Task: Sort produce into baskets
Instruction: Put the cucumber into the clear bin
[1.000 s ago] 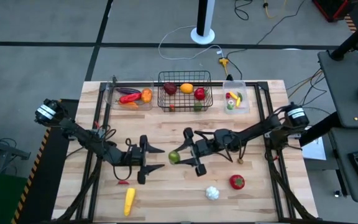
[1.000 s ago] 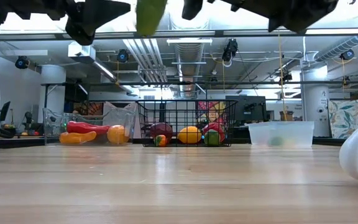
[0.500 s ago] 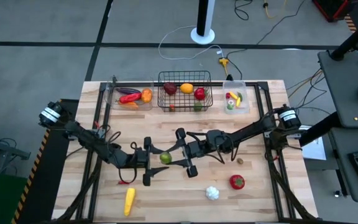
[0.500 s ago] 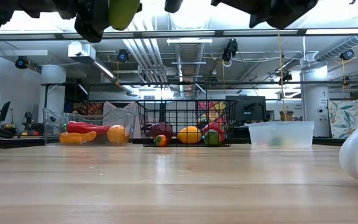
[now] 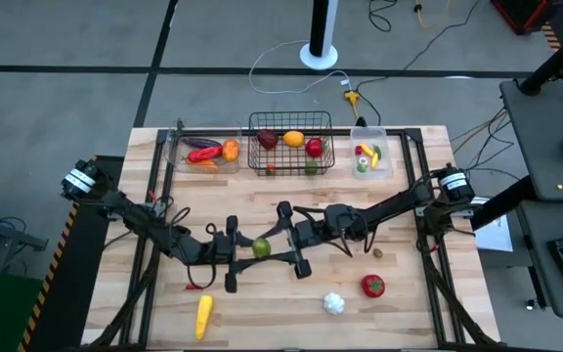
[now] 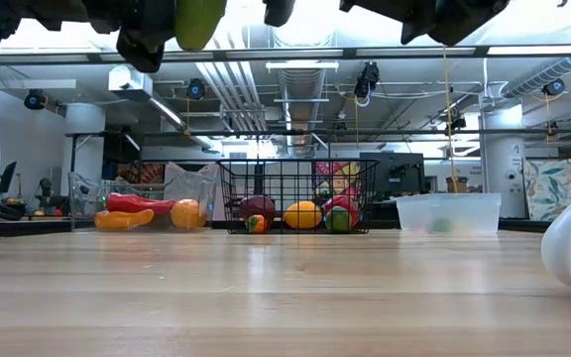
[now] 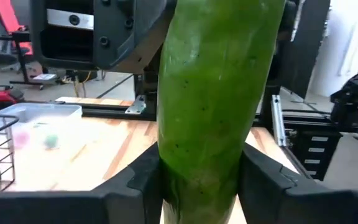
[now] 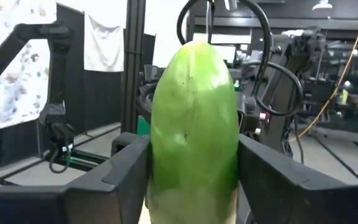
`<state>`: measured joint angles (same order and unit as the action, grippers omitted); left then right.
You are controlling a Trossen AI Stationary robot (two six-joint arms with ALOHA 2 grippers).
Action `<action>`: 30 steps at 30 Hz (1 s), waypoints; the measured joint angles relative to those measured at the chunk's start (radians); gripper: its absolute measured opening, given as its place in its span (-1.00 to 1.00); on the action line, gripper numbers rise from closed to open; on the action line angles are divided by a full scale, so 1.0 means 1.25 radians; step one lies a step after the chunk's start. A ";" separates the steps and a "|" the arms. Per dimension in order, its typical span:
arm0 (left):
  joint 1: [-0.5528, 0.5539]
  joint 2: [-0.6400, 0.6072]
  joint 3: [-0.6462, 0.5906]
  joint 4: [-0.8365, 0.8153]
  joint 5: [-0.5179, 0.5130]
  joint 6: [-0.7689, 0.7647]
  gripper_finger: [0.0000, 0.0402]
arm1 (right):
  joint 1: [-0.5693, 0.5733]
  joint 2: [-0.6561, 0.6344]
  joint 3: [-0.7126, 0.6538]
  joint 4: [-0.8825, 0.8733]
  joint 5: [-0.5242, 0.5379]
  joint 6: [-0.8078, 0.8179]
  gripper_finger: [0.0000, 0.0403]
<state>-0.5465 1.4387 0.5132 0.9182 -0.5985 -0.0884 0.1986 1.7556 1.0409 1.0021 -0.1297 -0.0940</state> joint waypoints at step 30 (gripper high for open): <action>0.115 -0.227 0.243 -1.010 -0.289 -0.373 -0.27 | 0.000 -0.286 0.001 -0.636 0.301 0.076 0.42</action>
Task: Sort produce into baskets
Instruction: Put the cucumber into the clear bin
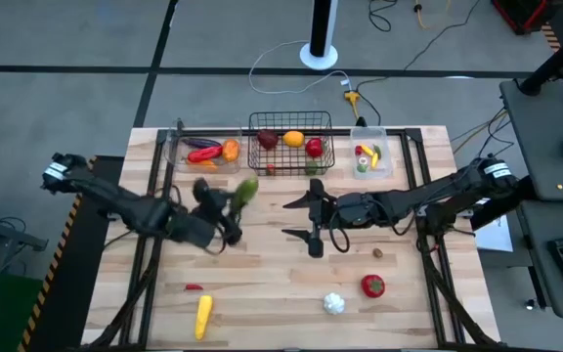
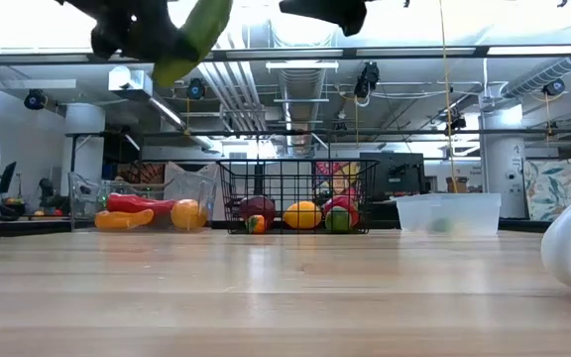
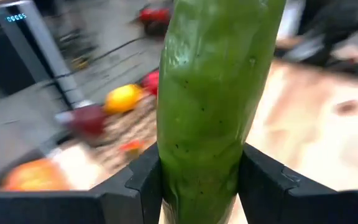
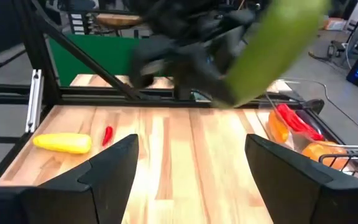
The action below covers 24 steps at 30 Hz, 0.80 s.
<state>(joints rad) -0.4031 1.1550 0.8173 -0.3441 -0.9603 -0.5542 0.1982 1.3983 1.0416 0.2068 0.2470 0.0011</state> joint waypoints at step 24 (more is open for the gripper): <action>0.675 0.021 0.142 -0.548 0.319 0.250 -0.27 | 0.002 0.013 -0.002 -0.060 -0.002 0.014 0.39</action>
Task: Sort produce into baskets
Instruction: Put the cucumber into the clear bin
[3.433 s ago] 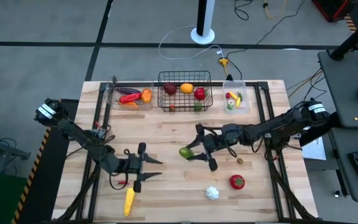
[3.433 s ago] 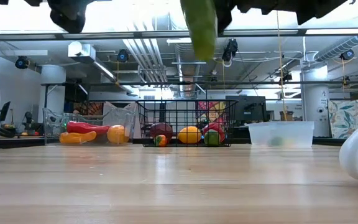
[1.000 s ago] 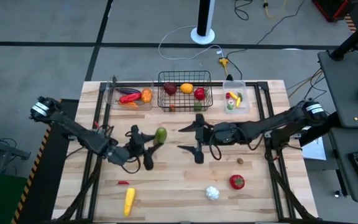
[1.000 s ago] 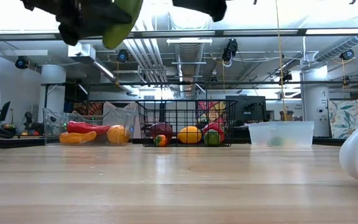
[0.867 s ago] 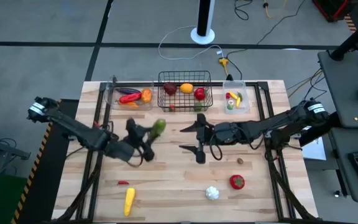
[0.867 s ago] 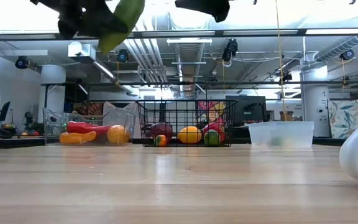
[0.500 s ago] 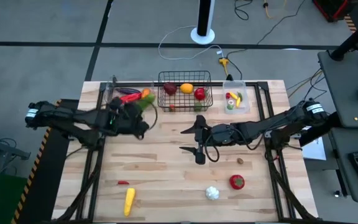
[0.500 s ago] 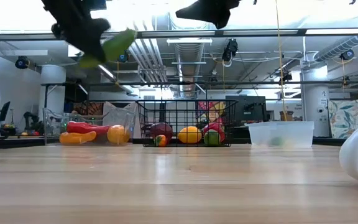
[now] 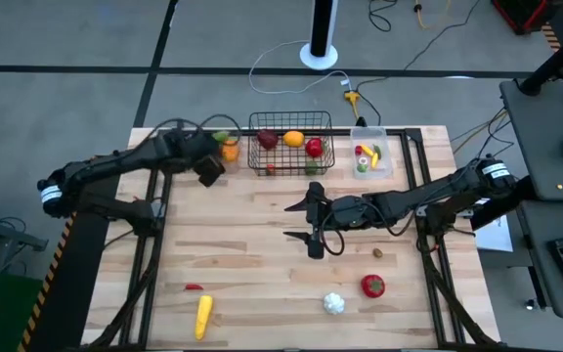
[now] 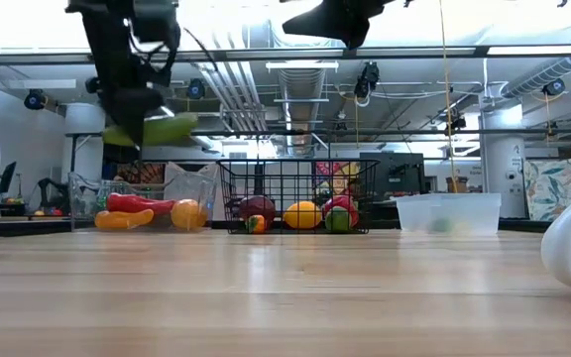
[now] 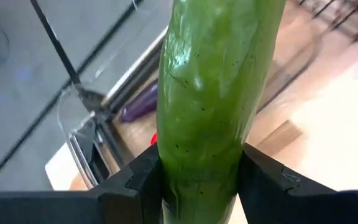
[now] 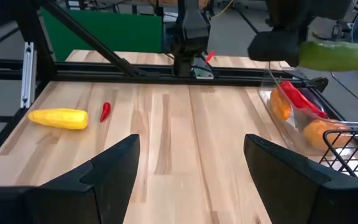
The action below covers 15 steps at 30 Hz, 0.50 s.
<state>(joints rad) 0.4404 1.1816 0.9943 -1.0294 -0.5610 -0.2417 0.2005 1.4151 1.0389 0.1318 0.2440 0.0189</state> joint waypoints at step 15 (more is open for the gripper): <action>0.183 0.181 0.046 -0.021 0.060 0.147 -0.27 | 0.000 0.000 0.000 -0.001 0.000 -0.002 0.38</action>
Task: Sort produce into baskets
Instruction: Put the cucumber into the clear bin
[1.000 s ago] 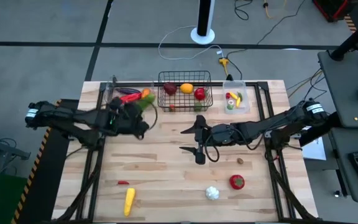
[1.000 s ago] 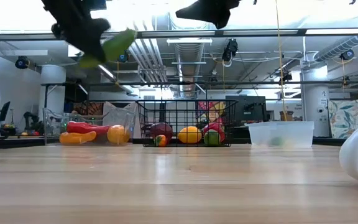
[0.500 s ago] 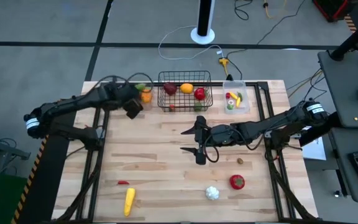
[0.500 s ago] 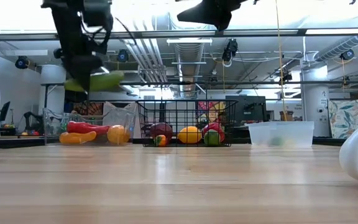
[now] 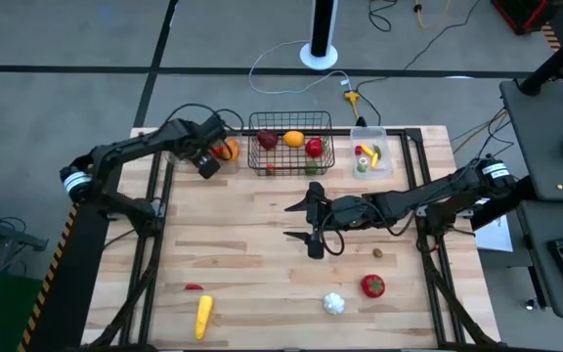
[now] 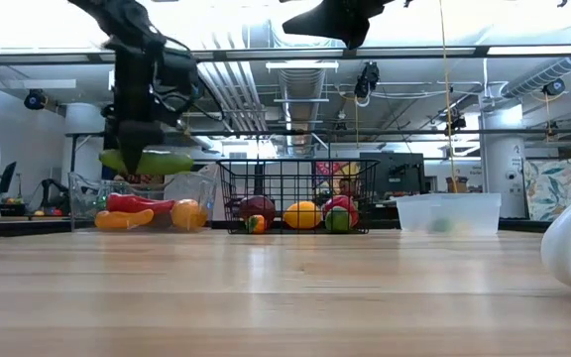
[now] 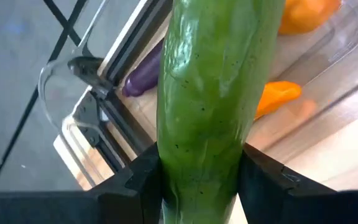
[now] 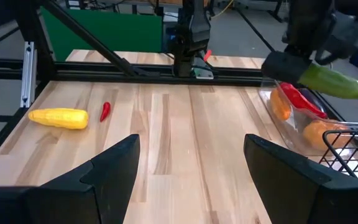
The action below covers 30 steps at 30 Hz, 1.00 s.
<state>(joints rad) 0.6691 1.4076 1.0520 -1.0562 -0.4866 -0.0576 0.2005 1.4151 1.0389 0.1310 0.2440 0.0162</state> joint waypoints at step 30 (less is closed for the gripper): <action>0.100 0.171 0.130 -0.068 -0.066 0.396 -0.27 | 0.000 0.000 -0.010 -0.022 -0.007 0.009 0.38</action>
<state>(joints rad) 0.7942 1.6219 1.2148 -1.1418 -0.5690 0.4376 0.2005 1.4151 1.0267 0.1035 0.2352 0.0280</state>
